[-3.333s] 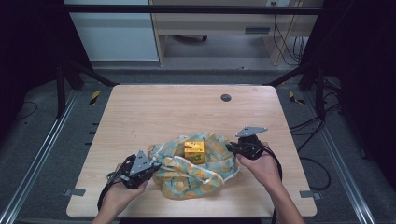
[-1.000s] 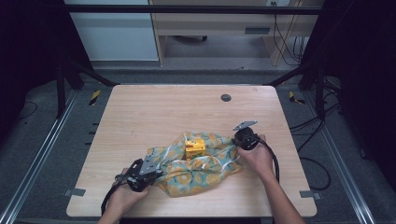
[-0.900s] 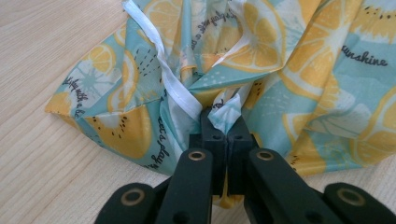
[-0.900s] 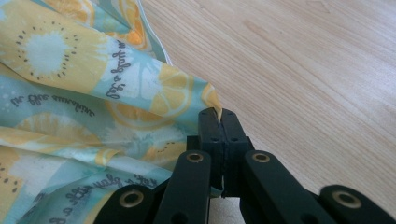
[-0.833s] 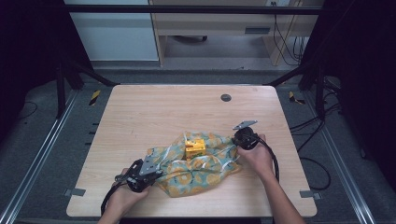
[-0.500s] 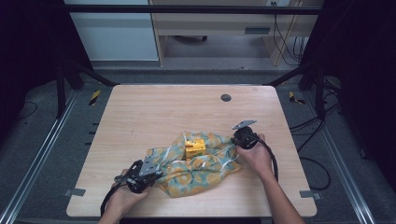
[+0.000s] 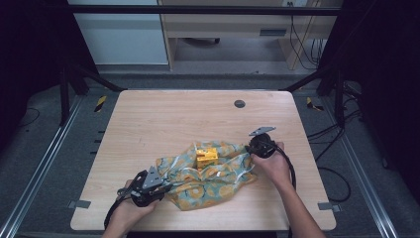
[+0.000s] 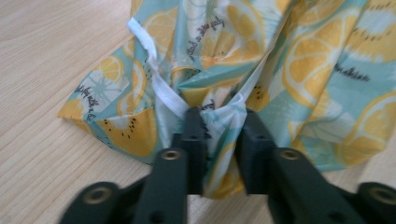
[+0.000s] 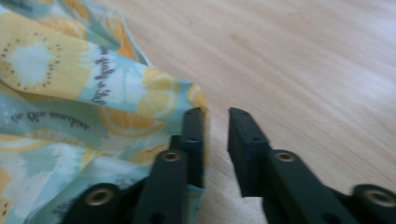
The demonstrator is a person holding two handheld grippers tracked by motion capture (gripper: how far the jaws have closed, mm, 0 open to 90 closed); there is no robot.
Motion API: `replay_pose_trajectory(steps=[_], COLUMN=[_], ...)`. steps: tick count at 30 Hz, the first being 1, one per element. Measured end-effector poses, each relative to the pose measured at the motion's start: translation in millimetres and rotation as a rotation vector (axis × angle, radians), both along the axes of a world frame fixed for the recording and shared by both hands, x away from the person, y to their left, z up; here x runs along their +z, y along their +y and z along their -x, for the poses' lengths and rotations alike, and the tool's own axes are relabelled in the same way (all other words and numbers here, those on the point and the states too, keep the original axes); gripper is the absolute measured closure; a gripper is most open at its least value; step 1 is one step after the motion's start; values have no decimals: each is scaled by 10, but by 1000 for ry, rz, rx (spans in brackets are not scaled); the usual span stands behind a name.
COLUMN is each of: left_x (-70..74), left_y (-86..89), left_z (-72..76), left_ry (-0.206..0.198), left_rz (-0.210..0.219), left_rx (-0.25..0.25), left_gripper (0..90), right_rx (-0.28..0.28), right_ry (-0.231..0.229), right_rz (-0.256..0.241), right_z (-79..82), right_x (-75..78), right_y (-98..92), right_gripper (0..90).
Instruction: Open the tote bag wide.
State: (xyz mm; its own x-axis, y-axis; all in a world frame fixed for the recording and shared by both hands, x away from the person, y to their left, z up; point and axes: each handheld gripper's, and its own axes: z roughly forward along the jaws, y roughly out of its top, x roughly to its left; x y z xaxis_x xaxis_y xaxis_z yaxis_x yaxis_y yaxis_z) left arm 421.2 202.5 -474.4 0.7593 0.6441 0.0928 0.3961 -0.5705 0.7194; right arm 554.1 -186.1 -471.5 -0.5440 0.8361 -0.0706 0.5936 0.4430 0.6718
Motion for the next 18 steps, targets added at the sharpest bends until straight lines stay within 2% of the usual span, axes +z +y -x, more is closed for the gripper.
replay_pose_trajectory(steps=[4, 7, 13, 15, 18], left_x=[50, 80, 137, 175, 240], left_y=[41, 56, 59, 55, 65], left_z=[34, 38, 89, 97, 111], left_ry=[-20, -16, -37, -50, -59], left_rz=[27, 51, 76, 80, 108], left_rx=[-2, 7, 9, 1, 1], left_gripper=[554, 439, 291, 260, 222], right_rx=[-27, -32, -39, -43, -43], right_ry=[-42, -74, -125, -137, -158], right_rz=[-22, -30, -69, -91, -104], right_z=[65, 114, 197, 215, 246], right_x=[119, 221, 373, 412, 468], right_y=[-69, -113, -155, -162, -157], right_gripper=[561, 433, 302, 280, 269])
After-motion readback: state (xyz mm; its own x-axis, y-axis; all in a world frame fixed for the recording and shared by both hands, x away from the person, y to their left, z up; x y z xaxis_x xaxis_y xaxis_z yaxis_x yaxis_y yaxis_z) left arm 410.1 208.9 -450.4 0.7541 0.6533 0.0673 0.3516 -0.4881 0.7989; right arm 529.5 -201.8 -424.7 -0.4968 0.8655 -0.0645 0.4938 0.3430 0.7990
